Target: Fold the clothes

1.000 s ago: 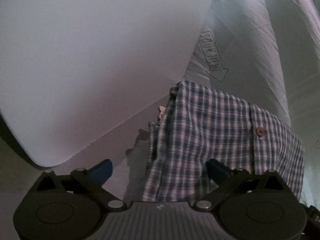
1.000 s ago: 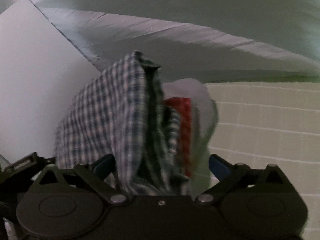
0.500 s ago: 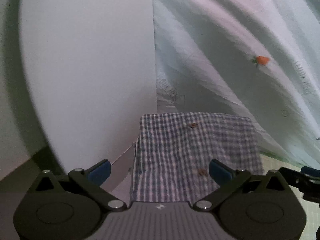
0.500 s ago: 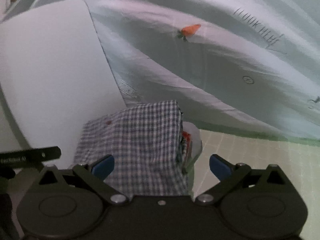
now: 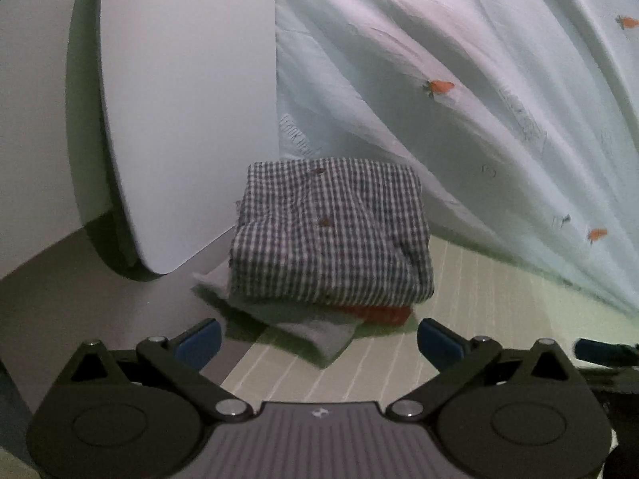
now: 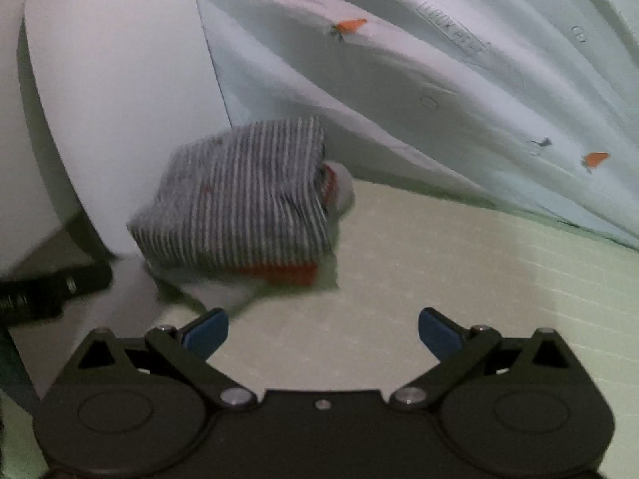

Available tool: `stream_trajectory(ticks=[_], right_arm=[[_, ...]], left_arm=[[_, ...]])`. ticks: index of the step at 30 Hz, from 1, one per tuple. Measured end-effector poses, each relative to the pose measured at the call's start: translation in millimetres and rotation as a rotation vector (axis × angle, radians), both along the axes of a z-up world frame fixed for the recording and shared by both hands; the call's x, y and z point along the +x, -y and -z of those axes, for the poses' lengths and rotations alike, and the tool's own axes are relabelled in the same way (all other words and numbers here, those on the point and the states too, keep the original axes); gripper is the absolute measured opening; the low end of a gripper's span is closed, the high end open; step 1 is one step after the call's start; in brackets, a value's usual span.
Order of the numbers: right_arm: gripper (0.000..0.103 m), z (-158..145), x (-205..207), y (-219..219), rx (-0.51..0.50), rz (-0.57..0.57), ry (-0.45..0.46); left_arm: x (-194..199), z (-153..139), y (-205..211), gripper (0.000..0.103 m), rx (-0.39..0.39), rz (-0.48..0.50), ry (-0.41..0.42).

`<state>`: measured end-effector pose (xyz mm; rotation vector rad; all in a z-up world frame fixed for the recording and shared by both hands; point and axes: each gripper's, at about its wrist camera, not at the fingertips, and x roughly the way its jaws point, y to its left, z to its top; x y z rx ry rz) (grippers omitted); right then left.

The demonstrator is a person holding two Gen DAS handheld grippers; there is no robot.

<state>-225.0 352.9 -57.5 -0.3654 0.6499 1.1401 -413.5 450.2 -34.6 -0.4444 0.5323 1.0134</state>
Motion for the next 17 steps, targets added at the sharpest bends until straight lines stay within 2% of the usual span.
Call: stream_trajectory(ticks=[6,17], right_arm=[[0.102,1.0,-10.0,23.1,-0.020,0.004,0.001],[0.102,-4.3,-19.9,31.1,-0.005,-0.005,0.030]], left_arm=[[-16.5,-1.8,16.5,0.103,-0.002,-0.002,-0.009],[-16.9,-7.3,21.3,0.103,0.030,0.016,-0.009]])
